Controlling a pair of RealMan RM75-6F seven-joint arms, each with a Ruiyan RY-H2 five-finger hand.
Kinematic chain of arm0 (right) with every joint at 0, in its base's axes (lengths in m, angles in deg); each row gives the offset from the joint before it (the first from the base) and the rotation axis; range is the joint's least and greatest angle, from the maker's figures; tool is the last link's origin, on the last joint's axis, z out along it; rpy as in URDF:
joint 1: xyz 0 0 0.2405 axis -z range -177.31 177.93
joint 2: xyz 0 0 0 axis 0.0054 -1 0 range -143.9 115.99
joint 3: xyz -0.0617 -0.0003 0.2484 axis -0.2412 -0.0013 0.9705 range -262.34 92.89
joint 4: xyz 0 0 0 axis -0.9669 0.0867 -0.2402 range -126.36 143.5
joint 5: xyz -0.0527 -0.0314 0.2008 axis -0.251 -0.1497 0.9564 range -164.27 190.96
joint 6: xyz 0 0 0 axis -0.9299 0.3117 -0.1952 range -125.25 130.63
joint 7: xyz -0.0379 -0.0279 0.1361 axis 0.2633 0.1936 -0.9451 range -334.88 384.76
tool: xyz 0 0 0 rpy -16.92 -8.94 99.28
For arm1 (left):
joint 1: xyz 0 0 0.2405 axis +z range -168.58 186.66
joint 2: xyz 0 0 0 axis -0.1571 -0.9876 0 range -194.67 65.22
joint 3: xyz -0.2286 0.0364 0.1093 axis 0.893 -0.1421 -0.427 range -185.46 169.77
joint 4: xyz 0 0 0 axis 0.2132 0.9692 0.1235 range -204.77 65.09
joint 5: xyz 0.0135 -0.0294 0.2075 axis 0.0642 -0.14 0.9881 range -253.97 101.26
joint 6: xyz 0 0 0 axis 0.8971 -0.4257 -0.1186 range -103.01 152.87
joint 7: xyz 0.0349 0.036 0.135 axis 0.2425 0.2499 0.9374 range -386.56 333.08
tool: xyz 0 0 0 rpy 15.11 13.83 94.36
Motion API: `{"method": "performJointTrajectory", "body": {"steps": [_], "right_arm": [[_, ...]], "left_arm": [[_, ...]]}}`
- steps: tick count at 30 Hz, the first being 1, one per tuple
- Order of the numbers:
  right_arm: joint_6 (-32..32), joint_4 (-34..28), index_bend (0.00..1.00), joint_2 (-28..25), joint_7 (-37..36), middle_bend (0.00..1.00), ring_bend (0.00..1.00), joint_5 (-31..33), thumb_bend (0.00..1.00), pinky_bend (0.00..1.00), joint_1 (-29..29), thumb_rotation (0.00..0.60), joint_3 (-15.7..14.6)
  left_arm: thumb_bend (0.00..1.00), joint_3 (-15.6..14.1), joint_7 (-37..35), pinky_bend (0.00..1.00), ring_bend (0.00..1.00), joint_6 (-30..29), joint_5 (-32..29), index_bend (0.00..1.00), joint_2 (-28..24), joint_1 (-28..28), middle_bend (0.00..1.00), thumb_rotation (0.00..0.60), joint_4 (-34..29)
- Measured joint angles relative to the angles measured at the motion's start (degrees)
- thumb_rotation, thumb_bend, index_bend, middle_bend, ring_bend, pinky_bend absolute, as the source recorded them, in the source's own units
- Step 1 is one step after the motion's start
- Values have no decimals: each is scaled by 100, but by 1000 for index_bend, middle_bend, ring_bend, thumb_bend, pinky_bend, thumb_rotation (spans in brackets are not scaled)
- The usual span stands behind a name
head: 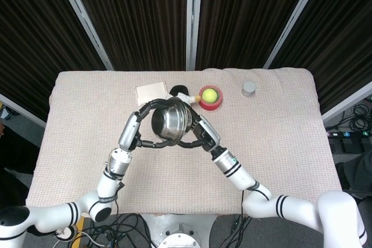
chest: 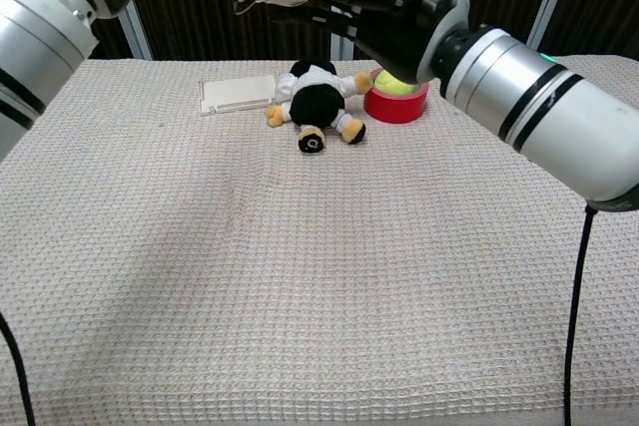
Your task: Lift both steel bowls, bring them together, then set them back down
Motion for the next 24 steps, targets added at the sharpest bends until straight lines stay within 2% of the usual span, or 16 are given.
{"method": "performJointTrajectory", "body": {"steps": [5,8,14,18,24], "right_arm": [[73,9,349,-266,631,321,238,122,187,354,276,600,-183],[43,-41,359,-495,1473,332,238,234,177,354,445,600,-335],[-219,-483,374,-1066,4038,340,245,673,172,357,741,600,-690],[-398,-919,374,-1337,6138,340,245,1300,189,359,890,600,-865],[-372,-1476,374,-1433,8794,340,245,2383,195,359,1065,600,-1051]], "left_arm": [[175,-90,6,450,297,-78,-164,344,-320,321,347,600,146],[175,-169,37,449,298,87,-289,344,-520,405,348,600,395],[176,-441,376,444,296,1027,-420,345,-947,356,346,600,980],[175,-652,999,444,296,1669,-486,345,-1206,255,345,600,1189],[175,-833,1944,444,297,2138,-549,348,-1273,95,345,600,1469]]}}
